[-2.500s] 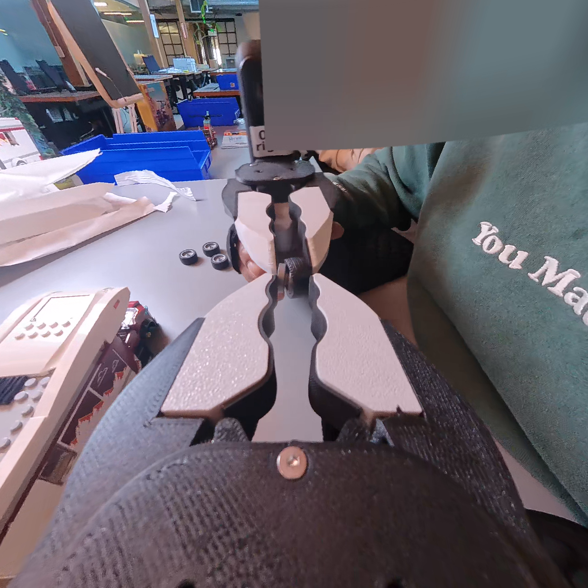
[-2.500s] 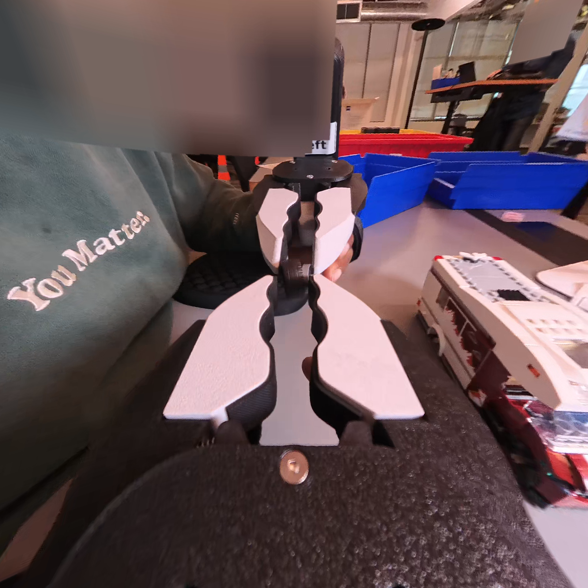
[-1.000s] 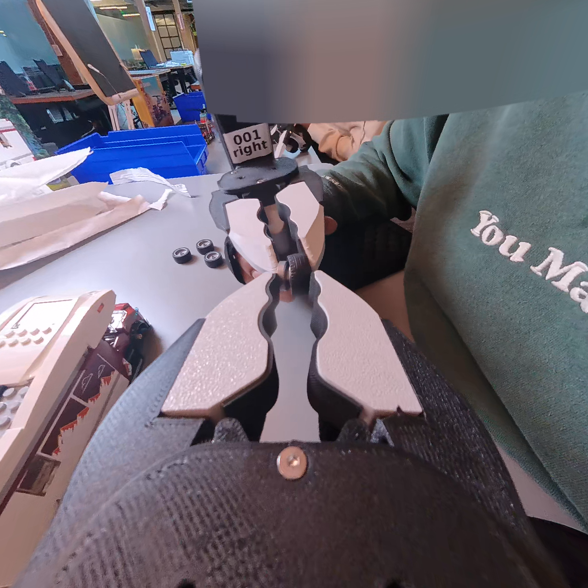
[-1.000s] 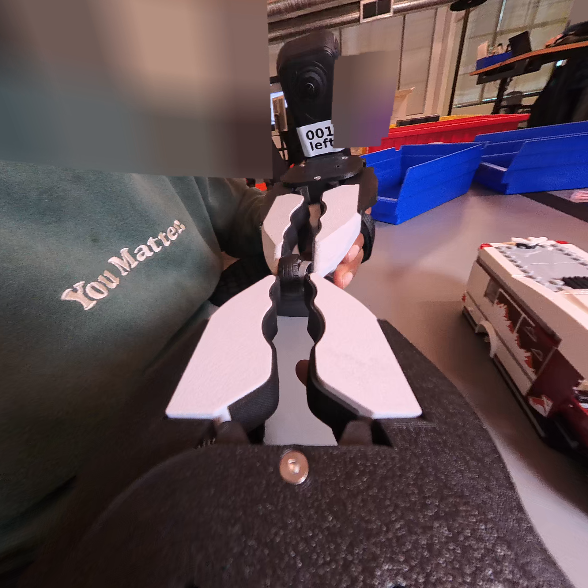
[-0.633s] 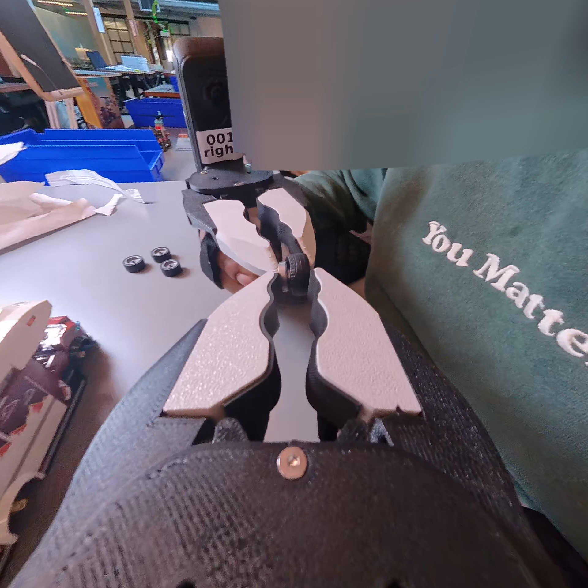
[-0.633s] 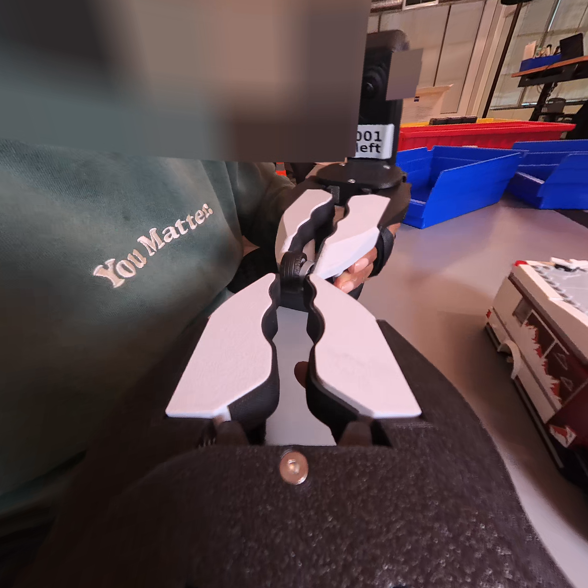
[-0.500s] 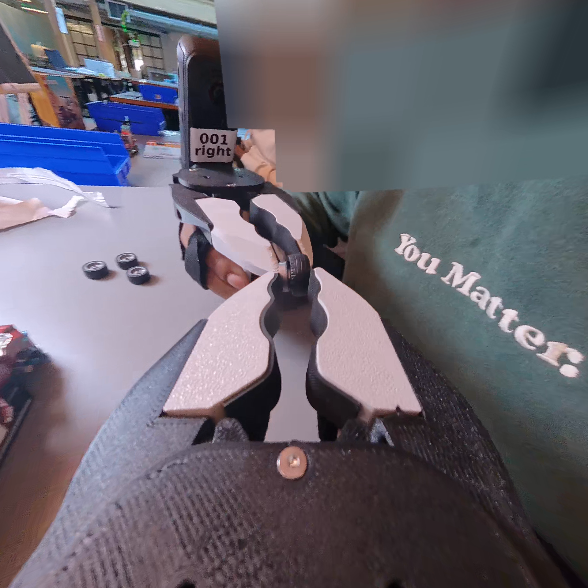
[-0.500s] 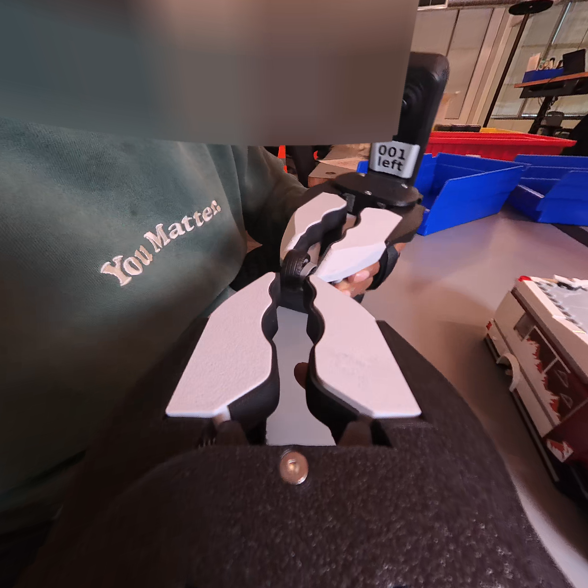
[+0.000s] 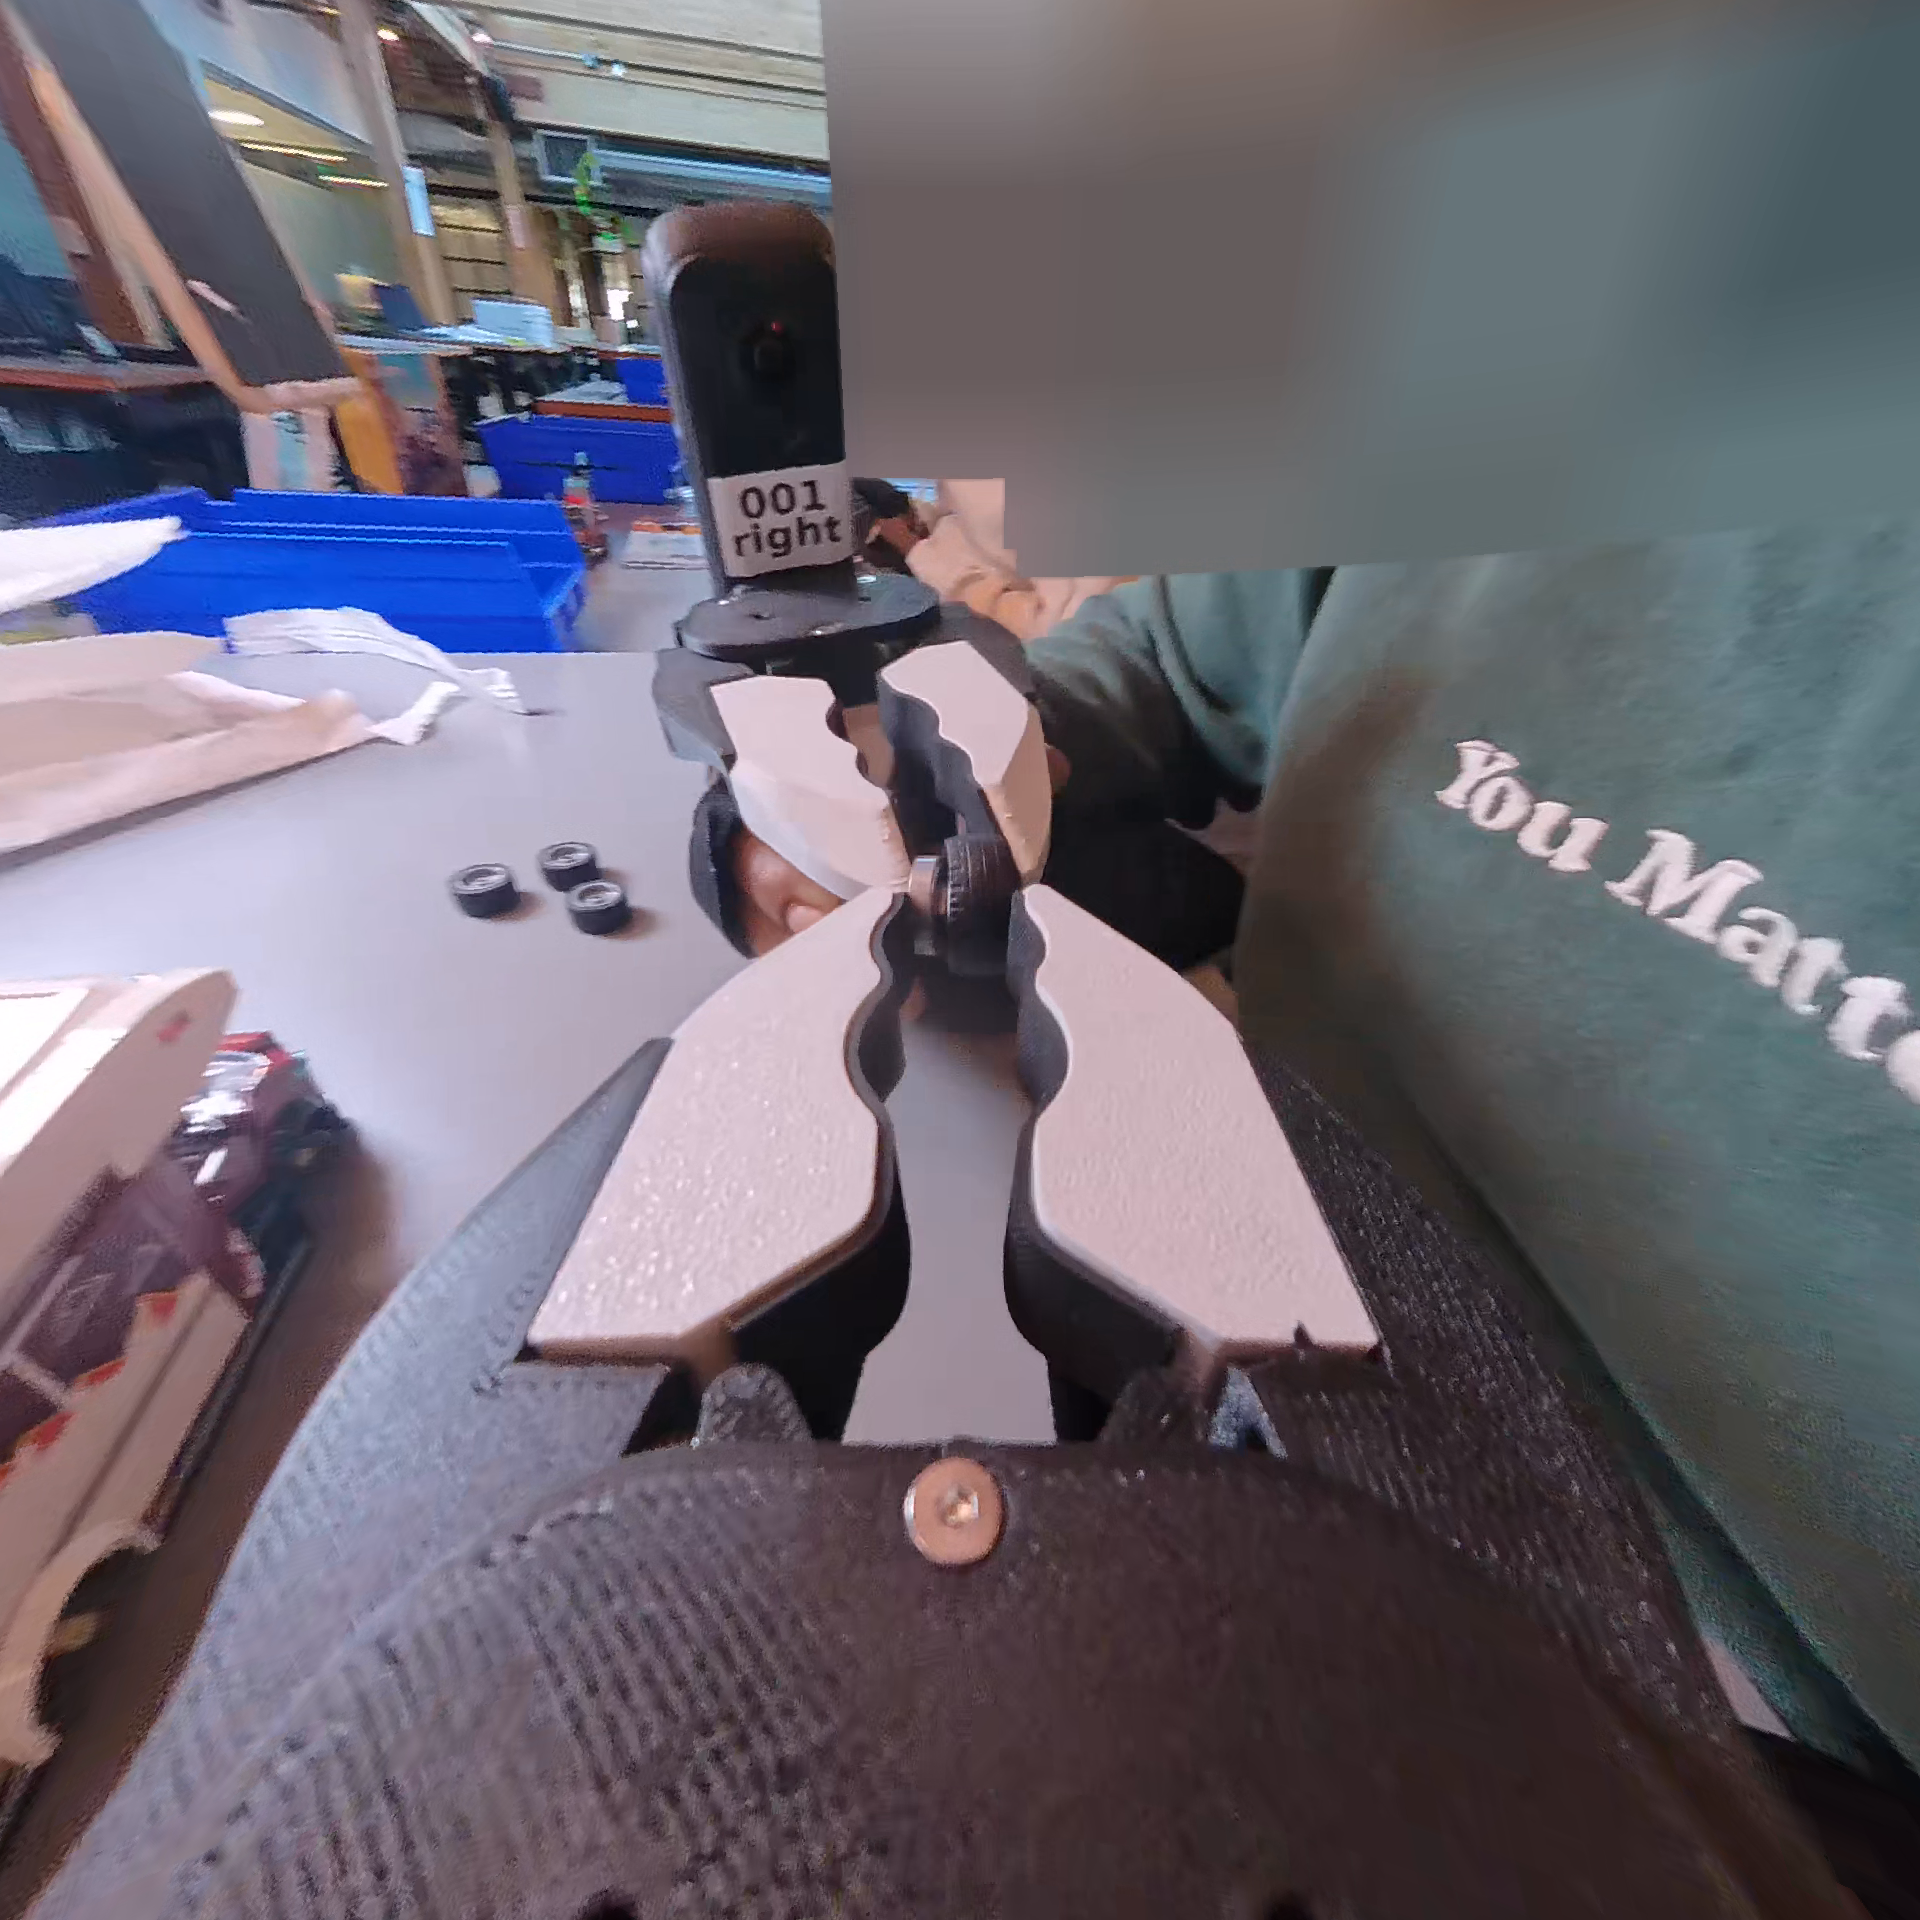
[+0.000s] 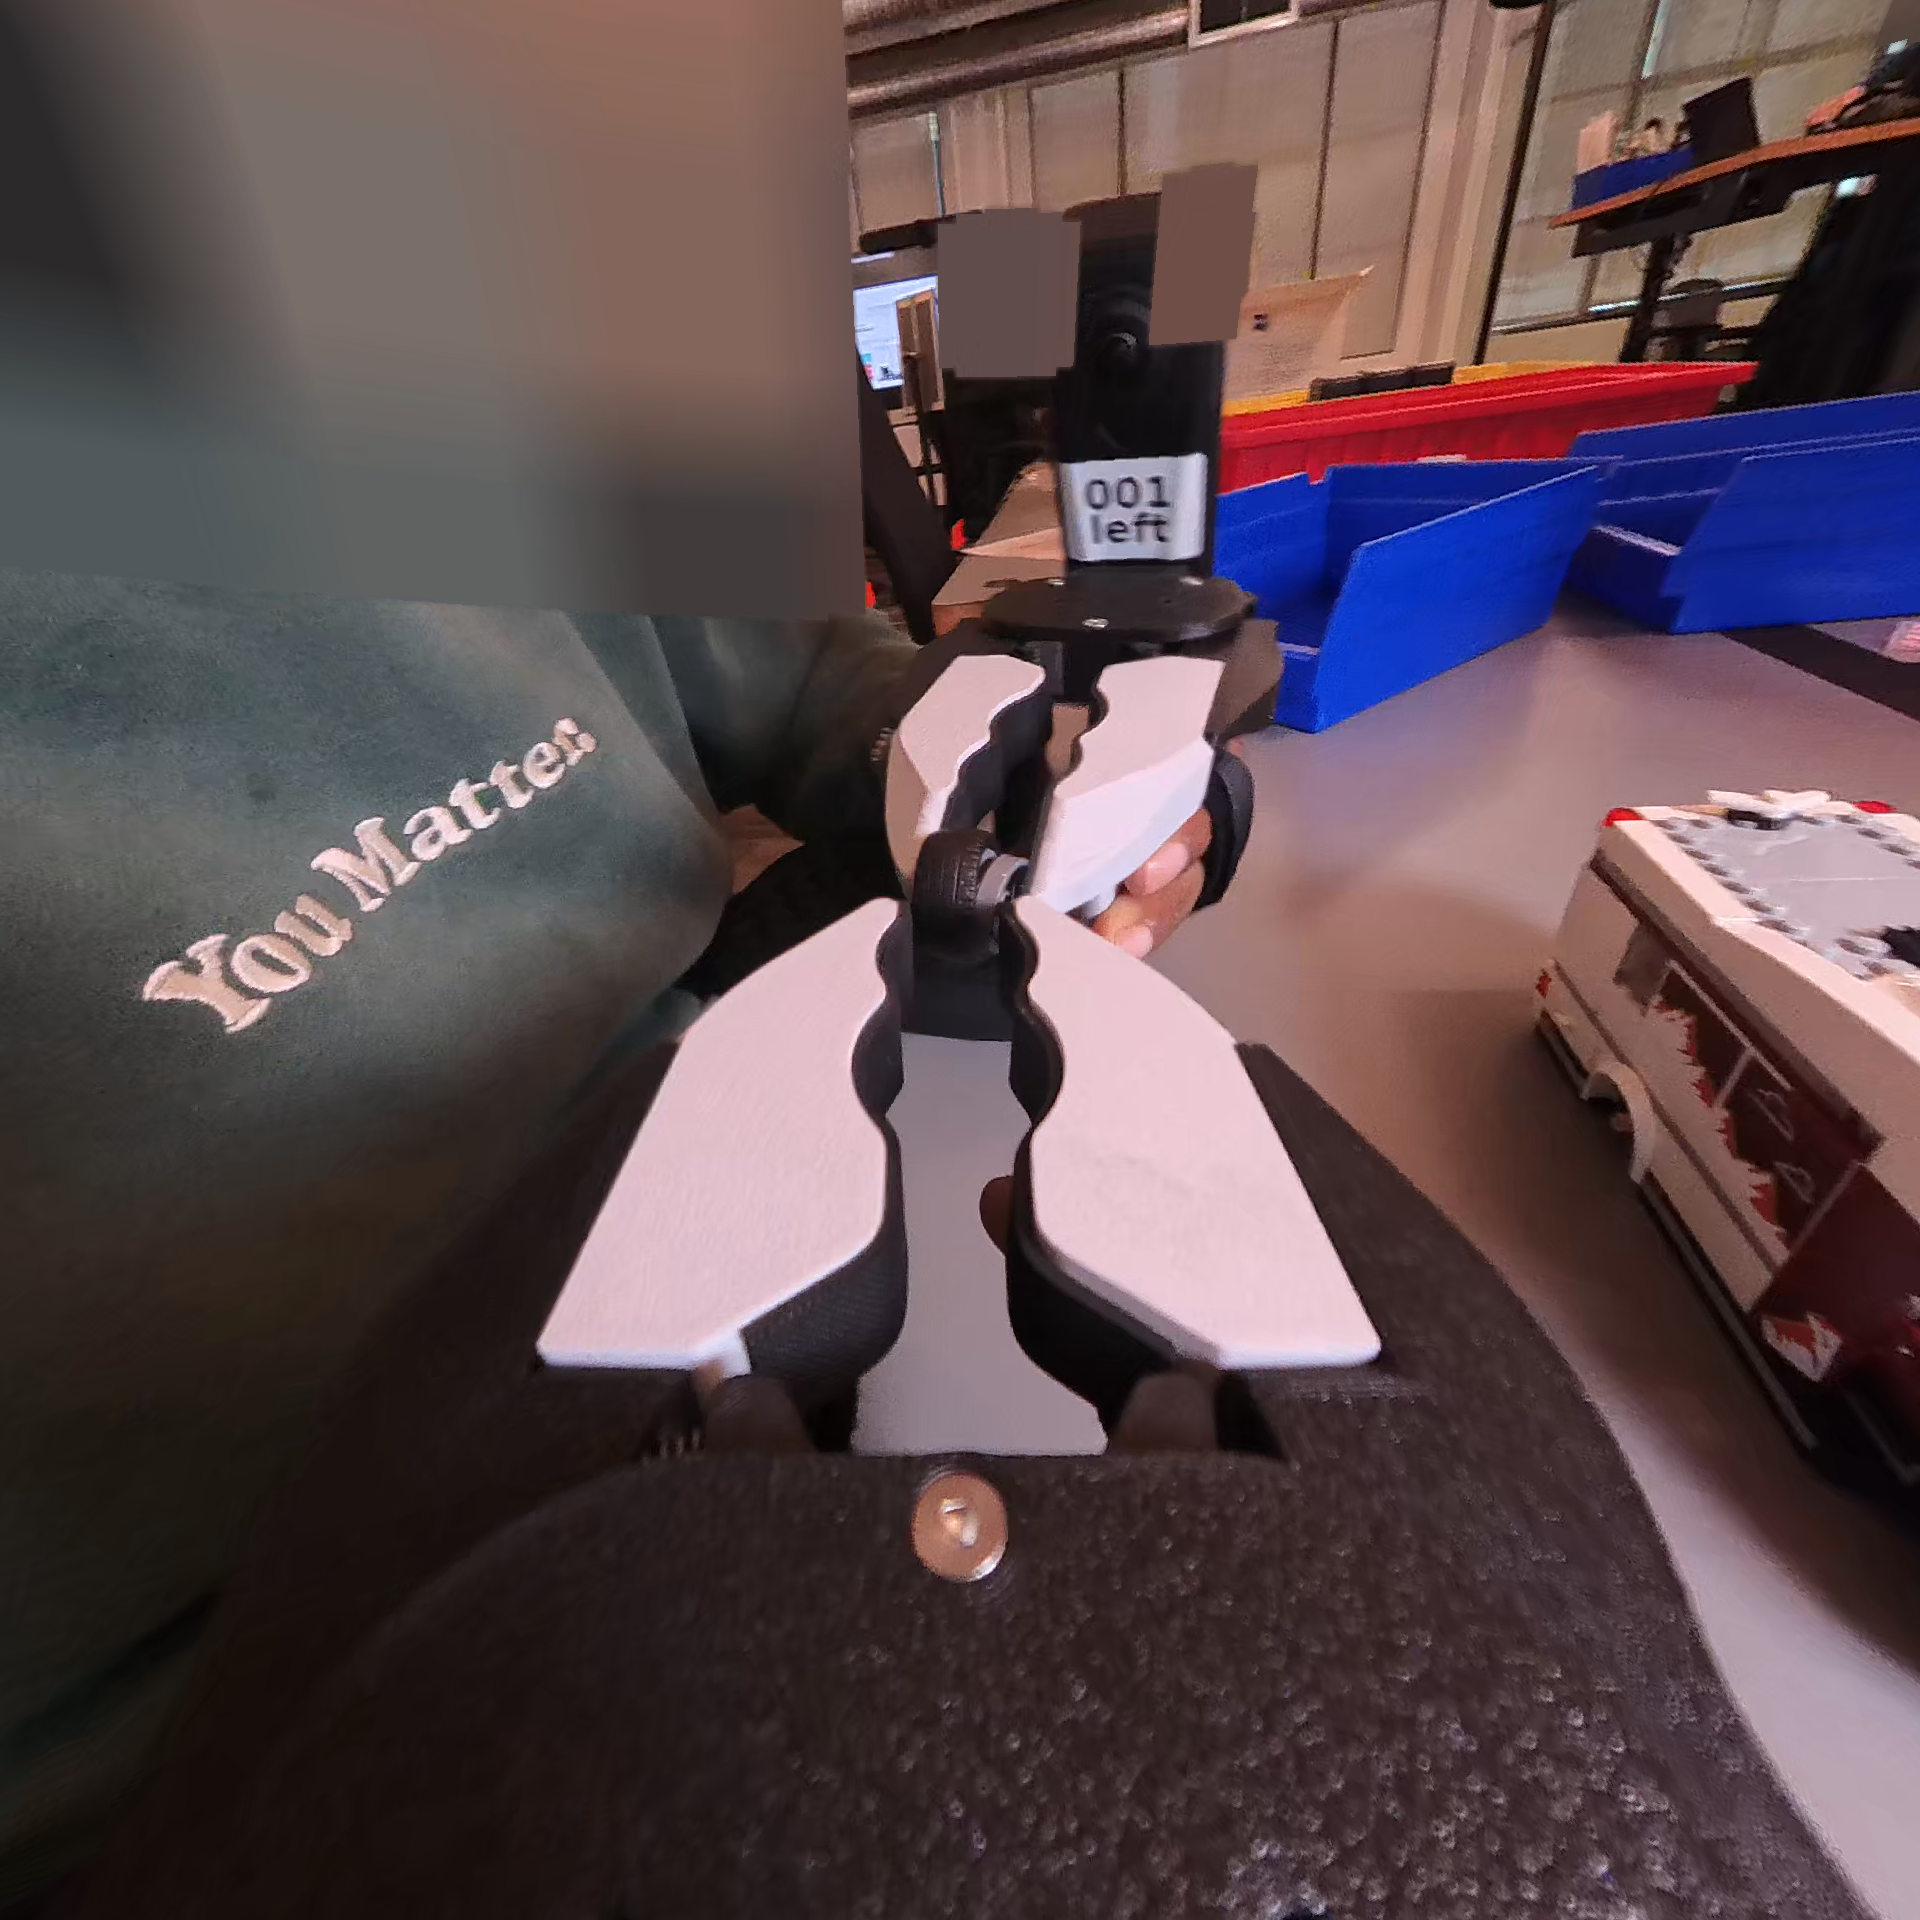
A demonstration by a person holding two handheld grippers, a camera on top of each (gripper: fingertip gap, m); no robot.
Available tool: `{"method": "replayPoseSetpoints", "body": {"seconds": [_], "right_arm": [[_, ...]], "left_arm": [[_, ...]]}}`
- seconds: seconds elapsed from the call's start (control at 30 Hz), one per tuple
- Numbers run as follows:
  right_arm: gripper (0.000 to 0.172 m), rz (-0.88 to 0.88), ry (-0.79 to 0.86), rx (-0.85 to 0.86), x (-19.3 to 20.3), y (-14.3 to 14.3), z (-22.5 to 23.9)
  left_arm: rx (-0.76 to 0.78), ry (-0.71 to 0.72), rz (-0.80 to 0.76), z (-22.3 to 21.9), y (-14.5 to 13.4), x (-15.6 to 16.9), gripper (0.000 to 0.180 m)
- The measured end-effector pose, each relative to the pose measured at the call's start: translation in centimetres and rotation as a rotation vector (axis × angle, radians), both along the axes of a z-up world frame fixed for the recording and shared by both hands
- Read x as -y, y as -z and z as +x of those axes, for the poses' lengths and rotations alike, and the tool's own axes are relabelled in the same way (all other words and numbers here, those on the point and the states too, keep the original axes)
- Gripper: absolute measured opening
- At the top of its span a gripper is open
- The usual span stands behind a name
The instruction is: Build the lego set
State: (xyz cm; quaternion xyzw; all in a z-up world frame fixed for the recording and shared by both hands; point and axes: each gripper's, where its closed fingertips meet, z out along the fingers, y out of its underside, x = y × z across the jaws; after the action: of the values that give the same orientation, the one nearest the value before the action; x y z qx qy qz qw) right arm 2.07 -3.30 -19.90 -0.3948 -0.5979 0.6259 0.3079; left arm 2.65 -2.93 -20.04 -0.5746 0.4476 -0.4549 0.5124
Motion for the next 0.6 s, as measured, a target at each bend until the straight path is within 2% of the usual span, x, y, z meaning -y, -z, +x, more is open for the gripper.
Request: {"method": "replayPoseSetpoints", "body": {"seconds": [0.17,0.23,0.5,0.6], "right_arm": [[0.014,0.09,0.086,-0.006,-0.96,0.33,-0.35],[0.014,0.104,0.08,-0.012,-0.91,0.35,-0.2],[0.013,0.164,0.083,-0.024,-0.57,0.58,-0.26],[0.013,0.156,0.059,-0.028,-0.3,0.64,-0.09]], "left_arm": [[-0.055,-0.105,0.07,-0.25,0.33,-1.11,0.018],[-0.075,-0.1,0.083,-0.06,0.38,-0.95,0.018],[-0.042,-0.04,-0.028,-0.14,0.32,-0.43,0.019],[-0.061,-0.039,-0.01,-0.03,0.42,-0.23,0.018]]}}
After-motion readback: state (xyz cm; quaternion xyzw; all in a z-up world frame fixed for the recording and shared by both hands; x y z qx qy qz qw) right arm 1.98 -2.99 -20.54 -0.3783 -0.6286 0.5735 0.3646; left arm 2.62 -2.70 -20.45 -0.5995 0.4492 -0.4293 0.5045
